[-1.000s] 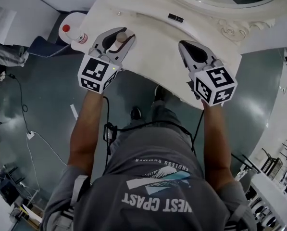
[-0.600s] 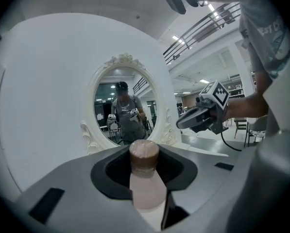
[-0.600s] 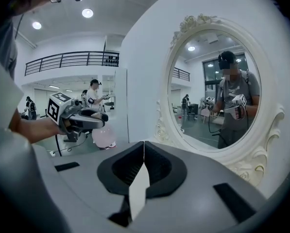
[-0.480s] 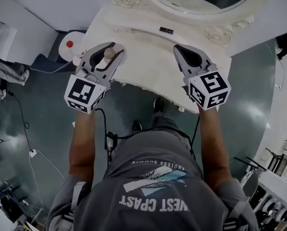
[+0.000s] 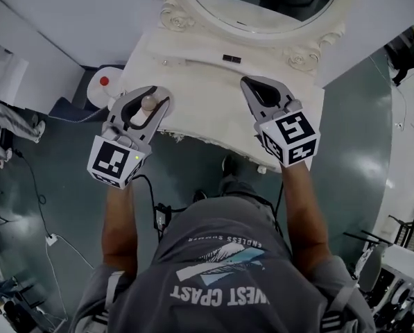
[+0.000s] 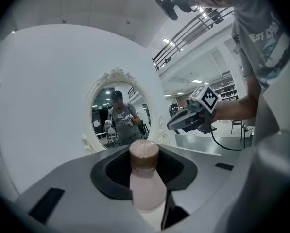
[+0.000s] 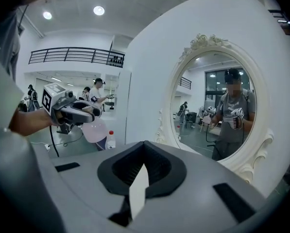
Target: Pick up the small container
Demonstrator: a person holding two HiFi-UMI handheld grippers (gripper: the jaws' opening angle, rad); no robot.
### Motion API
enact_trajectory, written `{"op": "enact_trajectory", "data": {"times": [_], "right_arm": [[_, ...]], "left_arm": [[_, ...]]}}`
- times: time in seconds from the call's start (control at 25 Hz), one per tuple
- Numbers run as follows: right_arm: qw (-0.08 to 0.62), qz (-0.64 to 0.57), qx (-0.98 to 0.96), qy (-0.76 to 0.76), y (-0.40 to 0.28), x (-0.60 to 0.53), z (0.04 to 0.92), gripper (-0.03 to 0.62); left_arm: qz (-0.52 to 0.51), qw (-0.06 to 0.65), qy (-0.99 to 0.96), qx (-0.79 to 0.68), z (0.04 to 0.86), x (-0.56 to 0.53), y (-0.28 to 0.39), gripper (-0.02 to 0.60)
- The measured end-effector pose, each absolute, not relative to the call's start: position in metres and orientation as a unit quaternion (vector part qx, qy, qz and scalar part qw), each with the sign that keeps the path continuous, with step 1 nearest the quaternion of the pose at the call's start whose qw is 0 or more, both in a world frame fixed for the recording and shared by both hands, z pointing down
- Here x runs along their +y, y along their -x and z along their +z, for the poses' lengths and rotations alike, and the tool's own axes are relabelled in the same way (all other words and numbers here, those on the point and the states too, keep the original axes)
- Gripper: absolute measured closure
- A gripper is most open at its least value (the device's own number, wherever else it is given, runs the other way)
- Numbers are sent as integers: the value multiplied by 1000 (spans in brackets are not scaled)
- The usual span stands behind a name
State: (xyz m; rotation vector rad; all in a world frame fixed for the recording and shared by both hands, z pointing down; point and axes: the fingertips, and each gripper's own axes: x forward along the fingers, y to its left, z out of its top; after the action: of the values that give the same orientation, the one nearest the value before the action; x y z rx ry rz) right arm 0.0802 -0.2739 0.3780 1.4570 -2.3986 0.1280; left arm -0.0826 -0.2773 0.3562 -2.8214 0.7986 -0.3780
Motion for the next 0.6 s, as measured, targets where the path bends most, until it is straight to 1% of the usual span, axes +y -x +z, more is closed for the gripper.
{"op": "enact_trajectory", "data": {"times": [0.6], "right_arm": [[158, 31, -841, -517, -78, -242, 360, 569]], "left_arm": [[-128, 102, 953, 256, 350, -242, 84, 445]]}}
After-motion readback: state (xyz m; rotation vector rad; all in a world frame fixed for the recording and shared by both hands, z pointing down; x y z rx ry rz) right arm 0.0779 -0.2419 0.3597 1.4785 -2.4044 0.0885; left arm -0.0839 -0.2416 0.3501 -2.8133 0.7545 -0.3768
